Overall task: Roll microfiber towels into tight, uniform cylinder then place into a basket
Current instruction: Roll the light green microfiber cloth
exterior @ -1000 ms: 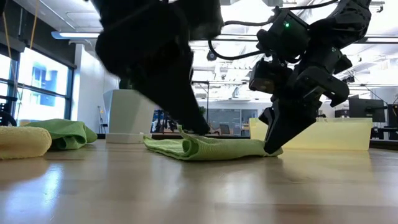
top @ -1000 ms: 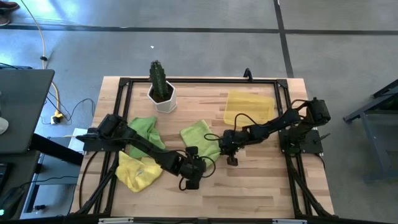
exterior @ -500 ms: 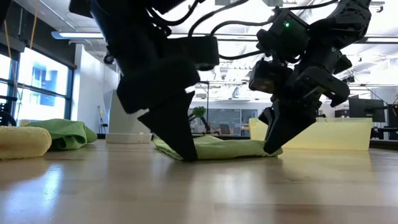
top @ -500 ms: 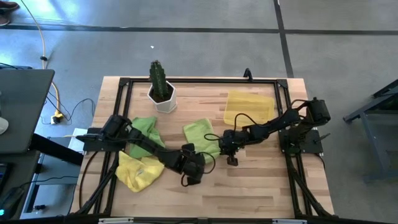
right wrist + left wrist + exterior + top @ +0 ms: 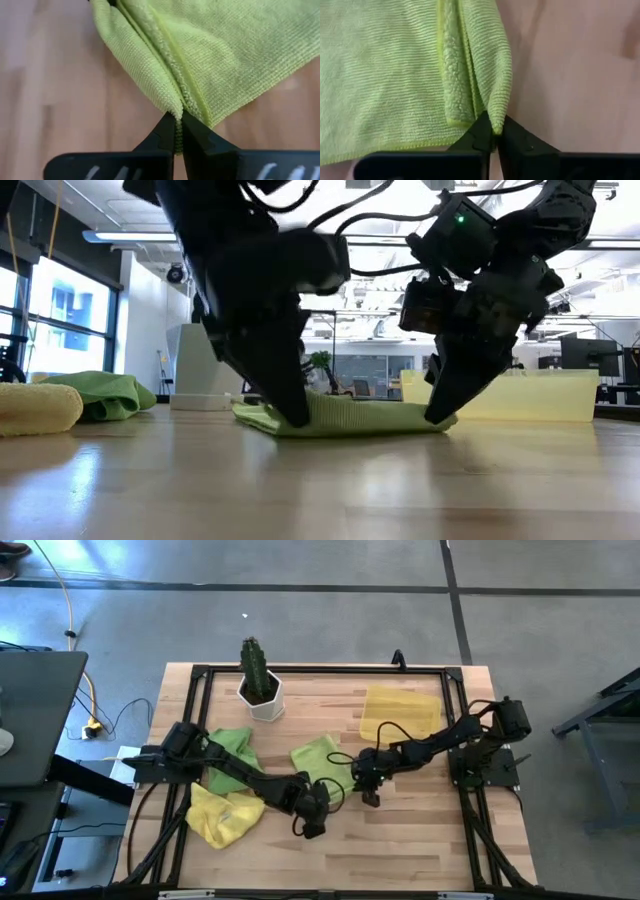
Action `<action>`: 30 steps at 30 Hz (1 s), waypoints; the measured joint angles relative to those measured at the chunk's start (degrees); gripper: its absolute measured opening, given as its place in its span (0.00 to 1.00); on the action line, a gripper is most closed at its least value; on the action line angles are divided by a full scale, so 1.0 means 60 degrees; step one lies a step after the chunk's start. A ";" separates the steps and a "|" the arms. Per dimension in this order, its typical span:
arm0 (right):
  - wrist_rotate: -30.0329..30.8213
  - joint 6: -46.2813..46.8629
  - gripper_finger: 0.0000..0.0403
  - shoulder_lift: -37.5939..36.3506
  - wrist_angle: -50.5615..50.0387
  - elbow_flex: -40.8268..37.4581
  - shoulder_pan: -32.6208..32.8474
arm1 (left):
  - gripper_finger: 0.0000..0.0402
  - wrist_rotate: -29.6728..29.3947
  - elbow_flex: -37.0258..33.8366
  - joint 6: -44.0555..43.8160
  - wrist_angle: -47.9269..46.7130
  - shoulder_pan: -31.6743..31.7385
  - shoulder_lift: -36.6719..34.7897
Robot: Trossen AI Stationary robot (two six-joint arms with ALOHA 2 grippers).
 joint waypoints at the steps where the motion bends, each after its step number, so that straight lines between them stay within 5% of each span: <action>1: -0.0250 0.0203 0.00 0.0000 -0.0020 0.0000 -0.0047 | 0.02 0.0164 0.0004 -0.0078 0.0051 0.0011 -0.0056; 15: -0.0350 0.0096 0.00 0.0044 -0.0472 0.1078 -0.0203 | 0.02 0.0335 0.0011 -0.3065 -0.1947 0.0035 -0.0531; 30: -0.0055 0.0358 0.00 0.0699 -0.0393 0.1140 -0.0075 | 0.02 0.0092 0.0018 -0.2284 -0.2463 0.0024 -0.0612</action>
